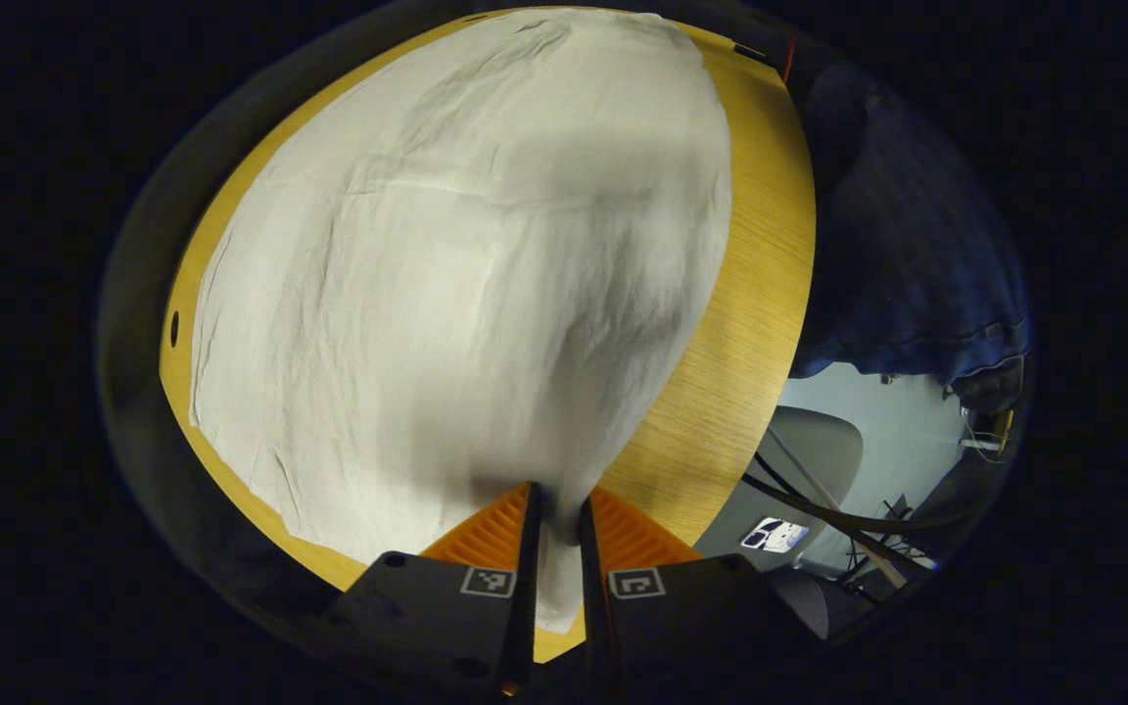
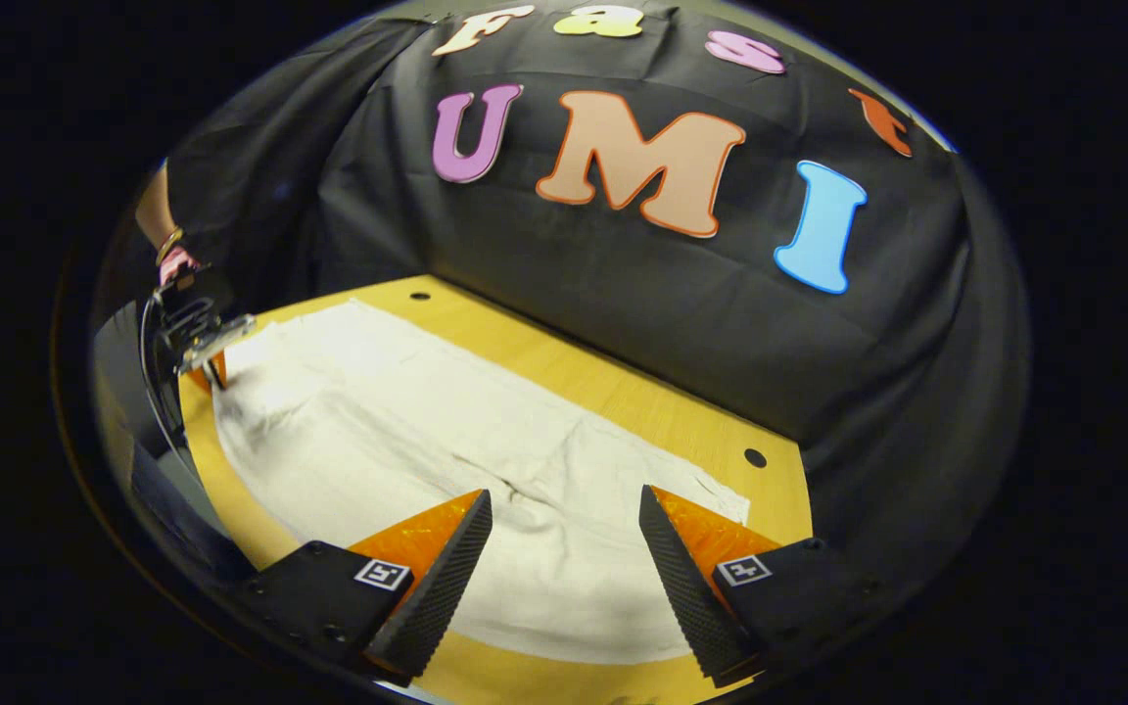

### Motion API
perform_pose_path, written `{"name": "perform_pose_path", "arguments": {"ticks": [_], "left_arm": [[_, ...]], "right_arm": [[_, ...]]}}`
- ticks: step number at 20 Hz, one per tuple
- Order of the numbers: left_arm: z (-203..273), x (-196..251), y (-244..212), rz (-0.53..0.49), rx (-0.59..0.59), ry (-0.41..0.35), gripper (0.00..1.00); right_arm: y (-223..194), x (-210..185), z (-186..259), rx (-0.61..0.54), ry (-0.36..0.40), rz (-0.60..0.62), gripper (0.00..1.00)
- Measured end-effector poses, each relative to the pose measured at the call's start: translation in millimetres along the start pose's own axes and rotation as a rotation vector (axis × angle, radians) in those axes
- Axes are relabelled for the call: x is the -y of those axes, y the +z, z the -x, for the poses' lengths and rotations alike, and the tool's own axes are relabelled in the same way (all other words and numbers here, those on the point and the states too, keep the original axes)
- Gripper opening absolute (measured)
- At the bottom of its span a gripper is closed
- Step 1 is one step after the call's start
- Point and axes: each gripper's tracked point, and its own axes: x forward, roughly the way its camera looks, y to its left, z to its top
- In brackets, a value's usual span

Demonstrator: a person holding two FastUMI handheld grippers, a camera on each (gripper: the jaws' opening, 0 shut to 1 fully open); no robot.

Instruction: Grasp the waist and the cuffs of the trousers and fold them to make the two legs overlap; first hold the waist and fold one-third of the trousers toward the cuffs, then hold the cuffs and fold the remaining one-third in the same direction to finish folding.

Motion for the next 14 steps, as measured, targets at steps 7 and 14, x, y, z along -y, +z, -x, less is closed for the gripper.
{"name": "perform_pose_path", "arguments": {"ticks": [7, 14], "left_arm": [[-3.1, -4.5, -1.1, 0.006, 0.002, 0.069, 0.00], [-2.7, -6.5, -2.6, 0.007, -0.033, 0.075, 0.00]], "right_arm": [[-106.5, 56.9, 18.1, -0.279, 0.152, 0.302, 0.99], [-179.9, 66.3, 13.1, -0.477, 0.363, 0.593, 0.99]]}}
